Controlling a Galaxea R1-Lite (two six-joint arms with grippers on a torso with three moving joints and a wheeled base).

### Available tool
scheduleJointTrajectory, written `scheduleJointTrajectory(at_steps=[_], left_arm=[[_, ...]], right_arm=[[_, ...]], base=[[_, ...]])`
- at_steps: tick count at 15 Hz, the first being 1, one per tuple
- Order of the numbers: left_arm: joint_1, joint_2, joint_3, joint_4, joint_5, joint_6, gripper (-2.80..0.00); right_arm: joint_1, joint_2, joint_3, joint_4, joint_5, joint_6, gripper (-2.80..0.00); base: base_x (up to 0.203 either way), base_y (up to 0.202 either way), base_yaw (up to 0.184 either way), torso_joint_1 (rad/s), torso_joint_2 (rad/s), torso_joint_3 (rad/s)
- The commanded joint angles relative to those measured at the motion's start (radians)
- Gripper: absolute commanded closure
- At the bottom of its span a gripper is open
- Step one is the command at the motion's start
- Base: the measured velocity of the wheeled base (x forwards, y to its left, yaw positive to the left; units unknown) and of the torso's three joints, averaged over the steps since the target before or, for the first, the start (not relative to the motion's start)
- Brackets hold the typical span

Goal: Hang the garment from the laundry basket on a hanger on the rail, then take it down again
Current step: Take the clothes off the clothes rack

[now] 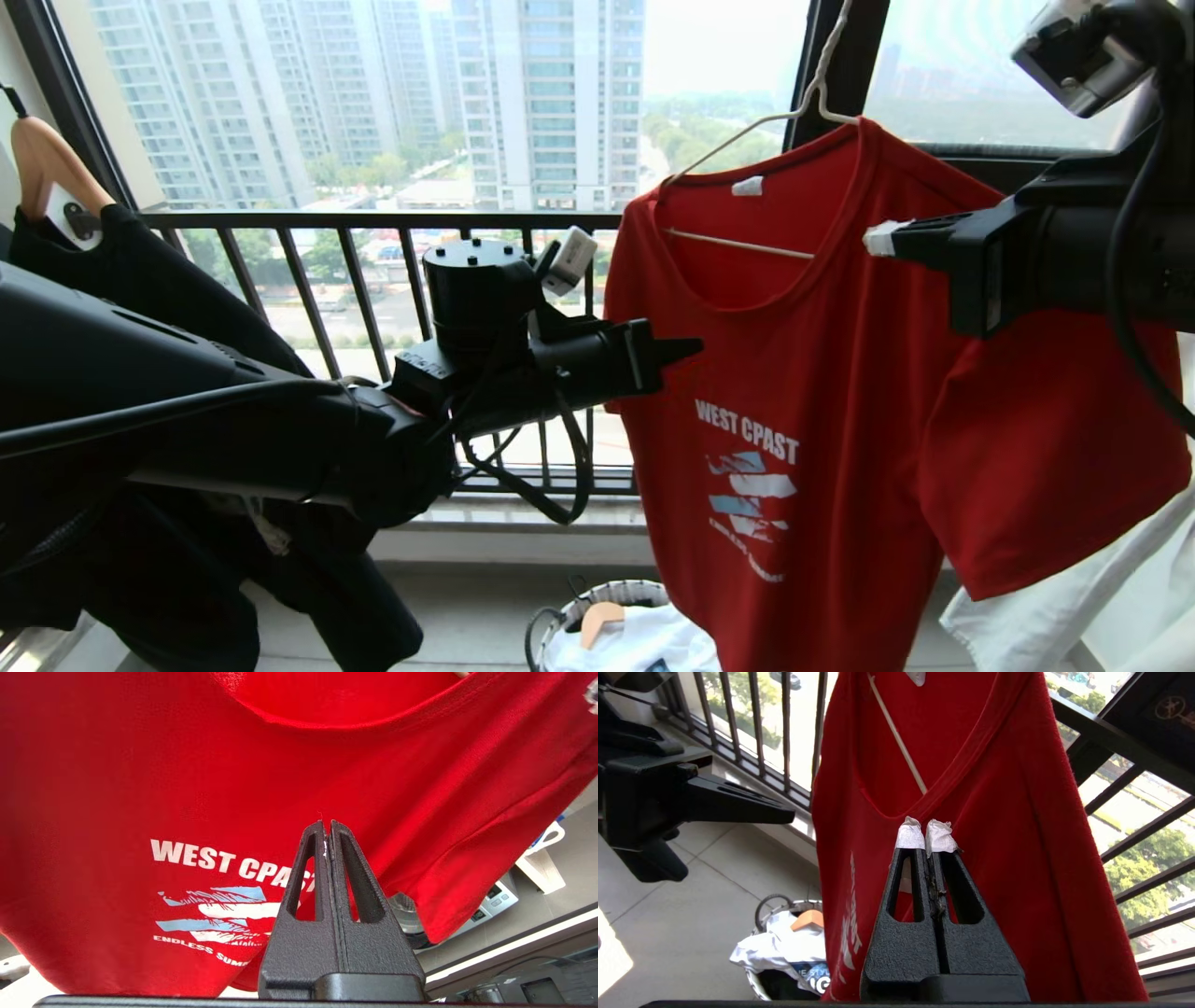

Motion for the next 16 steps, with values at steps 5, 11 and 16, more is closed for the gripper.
scheduleJointTrajectory(at_steps=[5,11,16], left_arm=[[0.002,-0.035,0.024,-0.005,-0.003,-0.002,0.00],[0.002,-0.037,0.025,-0.005,-0.001,-0.002,0.00],[0.005,-0.039,0.026,-0.006,-0.001,-0.002,0.00]], right_arm=[[-0.118,0.070,-0.061,-0.002,0.001,-0.003,0.00],[-0.120,0.120,-0.126,-0.016,0.000,-0.003,-2.80],[-0.120,0.192,-0.218,-0.009,-0.005,-0.003,-2.80]], base=[[0.000,0.000,0.000,0.000,0.00,0.000],[0.000,0.000,0.000,0.000,0.00,0.000],[0.000,0.000,0.000,0.000,0.00,0.000]])
